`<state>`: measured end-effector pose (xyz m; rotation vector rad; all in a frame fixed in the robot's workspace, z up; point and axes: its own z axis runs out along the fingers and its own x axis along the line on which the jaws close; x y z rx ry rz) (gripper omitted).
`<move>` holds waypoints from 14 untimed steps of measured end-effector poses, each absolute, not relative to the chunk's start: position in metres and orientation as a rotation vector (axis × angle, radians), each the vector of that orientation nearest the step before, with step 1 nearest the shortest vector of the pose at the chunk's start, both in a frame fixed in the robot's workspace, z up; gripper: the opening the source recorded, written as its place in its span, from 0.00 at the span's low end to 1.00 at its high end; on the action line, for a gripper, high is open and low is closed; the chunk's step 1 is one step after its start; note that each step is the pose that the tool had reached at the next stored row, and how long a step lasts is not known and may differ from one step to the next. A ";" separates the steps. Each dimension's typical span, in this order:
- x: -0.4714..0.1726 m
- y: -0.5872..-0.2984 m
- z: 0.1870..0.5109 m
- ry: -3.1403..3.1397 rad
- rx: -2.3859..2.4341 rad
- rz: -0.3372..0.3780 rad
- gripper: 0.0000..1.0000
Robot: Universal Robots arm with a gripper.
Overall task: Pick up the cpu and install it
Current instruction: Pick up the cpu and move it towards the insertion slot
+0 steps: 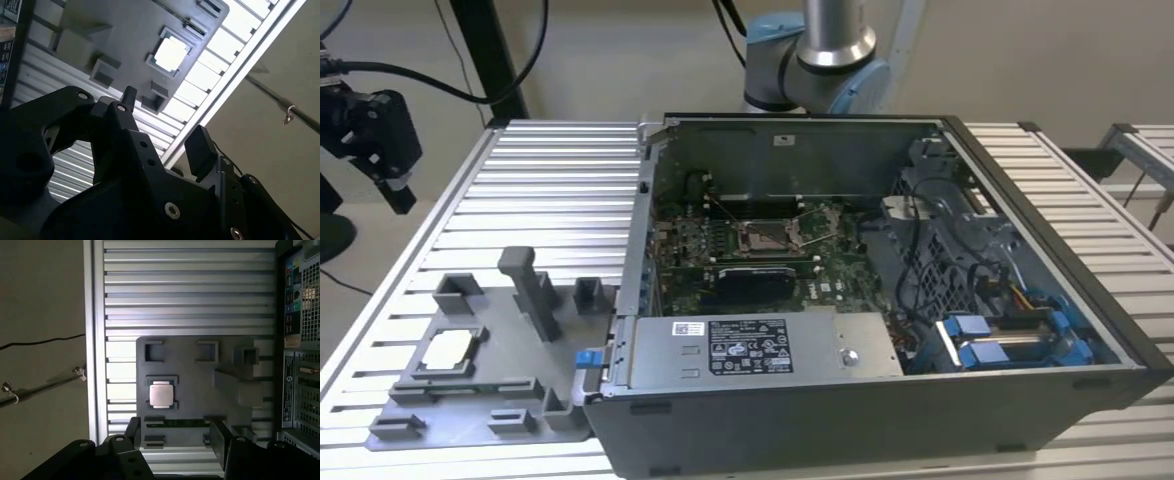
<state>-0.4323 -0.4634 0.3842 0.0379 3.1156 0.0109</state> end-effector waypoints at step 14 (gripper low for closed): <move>-0.440 -0.463 0.372 3.114 0.037 0.037 1.00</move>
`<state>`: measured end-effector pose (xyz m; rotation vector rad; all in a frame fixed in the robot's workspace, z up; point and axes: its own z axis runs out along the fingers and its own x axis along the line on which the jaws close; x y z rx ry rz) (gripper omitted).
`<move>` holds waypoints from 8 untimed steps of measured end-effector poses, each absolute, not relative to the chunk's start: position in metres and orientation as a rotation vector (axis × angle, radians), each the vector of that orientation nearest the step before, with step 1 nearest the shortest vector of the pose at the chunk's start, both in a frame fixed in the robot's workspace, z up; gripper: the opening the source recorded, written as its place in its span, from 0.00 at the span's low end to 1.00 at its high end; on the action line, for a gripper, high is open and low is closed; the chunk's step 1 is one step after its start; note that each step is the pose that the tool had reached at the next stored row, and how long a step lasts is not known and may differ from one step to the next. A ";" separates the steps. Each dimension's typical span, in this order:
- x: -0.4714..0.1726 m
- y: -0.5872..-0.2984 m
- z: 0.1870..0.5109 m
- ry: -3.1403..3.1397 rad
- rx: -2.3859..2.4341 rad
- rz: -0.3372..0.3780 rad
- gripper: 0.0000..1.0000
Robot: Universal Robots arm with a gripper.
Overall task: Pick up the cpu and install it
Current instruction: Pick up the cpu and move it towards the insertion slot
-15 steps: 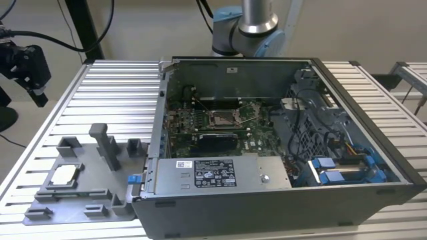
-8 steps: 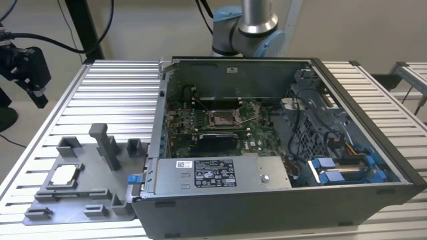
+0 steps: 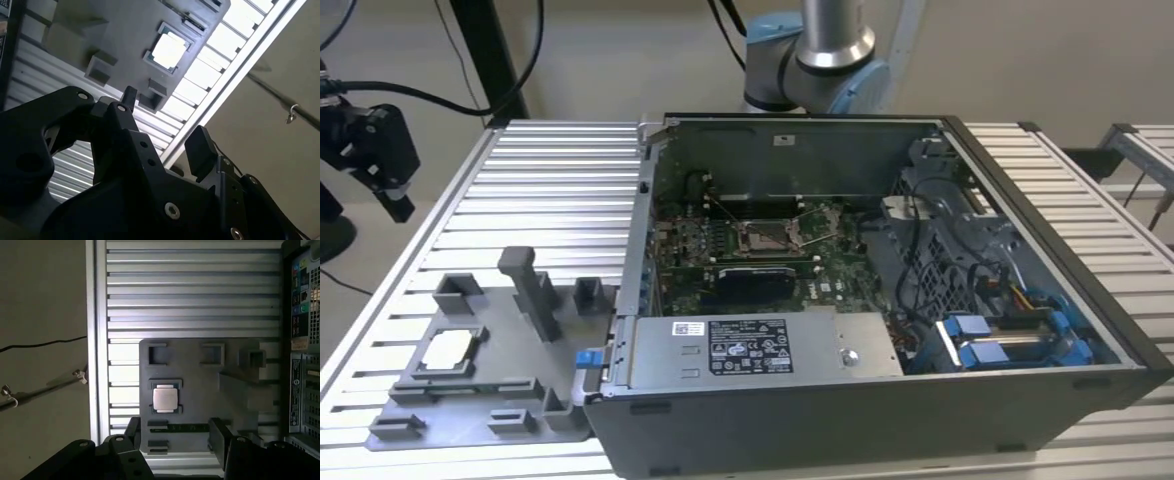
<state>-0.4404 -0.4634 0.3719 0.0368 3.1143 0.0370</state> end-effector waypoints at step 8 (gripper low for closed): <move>-0.440 -0.463 0.359 3.115 0.036 0.045 1.00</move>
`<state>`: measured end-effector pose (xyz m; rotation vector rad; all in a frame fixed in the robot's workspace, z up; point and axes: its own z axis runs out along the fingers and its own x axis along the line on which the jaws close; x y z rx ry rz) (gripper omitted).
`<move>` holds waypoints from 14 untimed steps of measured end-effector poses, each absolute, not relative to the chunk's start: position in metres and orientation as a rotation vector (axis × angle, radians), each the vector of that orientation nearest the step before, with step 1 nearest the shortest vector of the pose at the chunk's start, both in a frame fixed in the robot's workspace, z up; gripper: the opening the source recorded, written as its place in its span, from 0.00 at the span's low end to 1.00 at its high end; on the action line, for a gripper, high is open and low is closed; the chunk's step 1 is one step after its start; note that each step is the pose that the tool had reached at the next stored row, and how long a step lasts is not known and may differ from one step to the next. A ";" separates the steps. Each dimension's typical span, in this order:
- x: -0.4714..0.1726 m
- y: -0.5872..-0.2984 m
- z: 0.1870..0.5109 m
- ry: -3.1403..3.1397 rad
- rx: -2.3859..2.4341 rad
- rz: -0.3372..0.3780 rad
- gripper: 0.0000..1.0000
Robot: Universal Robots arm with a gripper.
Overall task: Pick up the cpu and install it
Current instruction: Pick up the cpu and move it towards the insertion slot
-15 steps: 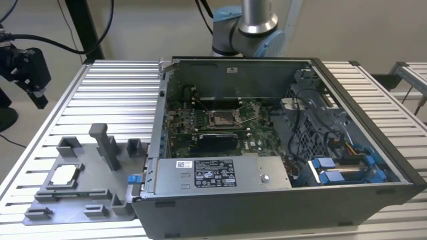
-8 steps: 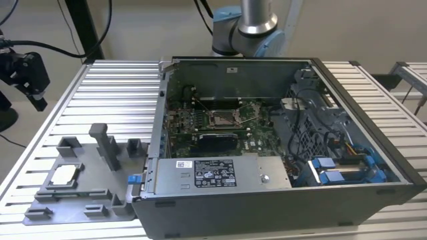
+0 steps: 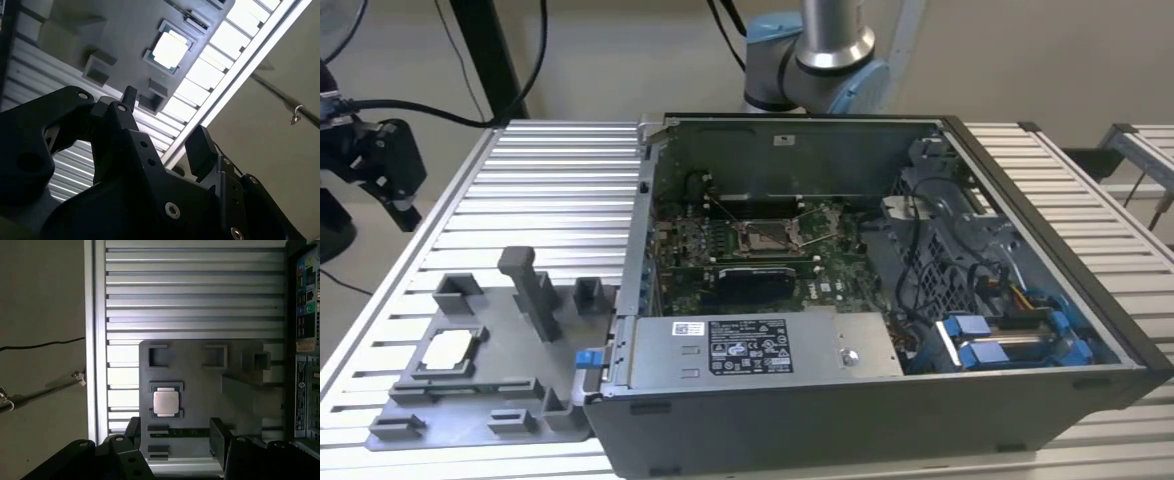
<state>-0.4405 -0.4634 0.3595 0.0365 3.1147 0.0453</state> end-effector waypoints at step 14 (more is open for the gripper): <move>-0.440 -0.463 0.347 3.116 0.035 0.048 1.00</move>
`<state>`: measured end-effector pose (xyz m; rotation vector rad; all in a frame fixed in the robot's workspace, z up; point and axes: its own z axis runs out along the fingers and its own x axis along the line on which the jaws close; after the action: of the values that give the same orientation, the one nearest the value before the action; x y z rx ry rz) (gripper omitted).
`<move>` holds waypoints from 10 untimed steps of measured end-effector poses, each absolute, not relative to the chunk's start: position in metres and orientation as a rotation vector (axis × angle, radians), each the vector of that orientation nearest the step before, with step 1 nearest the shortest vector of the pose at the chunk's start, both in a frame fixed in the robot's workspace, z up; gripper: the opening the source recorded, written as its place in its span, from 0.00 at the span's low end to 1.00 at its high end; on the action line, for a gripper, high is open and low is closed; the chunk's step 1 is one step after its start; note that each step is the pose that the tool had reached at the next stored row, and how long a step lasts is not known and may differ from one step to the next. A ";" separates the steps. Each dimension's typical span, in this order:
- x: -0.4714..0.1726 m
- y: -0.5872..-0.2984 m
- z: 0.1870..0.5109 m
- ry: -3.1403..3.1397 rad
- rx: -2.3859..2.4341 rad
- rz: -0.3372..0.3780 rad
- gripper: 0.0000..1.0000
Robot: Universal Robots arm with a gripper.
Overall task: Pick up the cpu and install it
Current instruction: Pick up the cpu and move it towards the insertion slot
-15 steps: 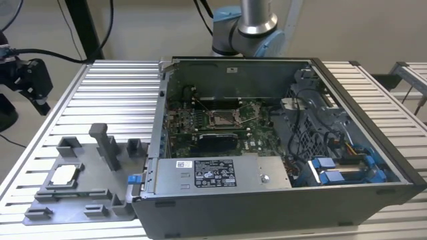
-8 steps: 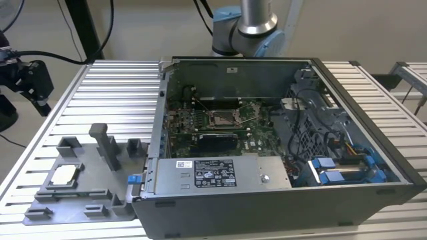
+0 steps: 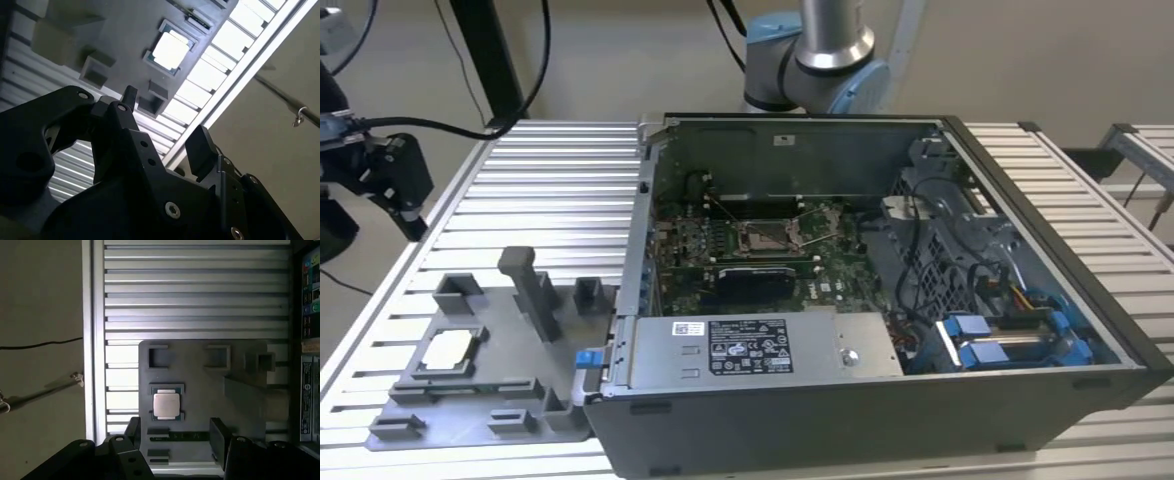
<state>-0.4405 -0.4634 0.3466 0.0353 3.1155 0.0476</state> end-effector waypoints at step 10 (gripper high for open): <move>-0.440 -0.463 0.328 3.116 0.035 0.048 1.00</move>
<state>-0.4404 -0.4634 0.3283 0.0352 3.1156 0.0476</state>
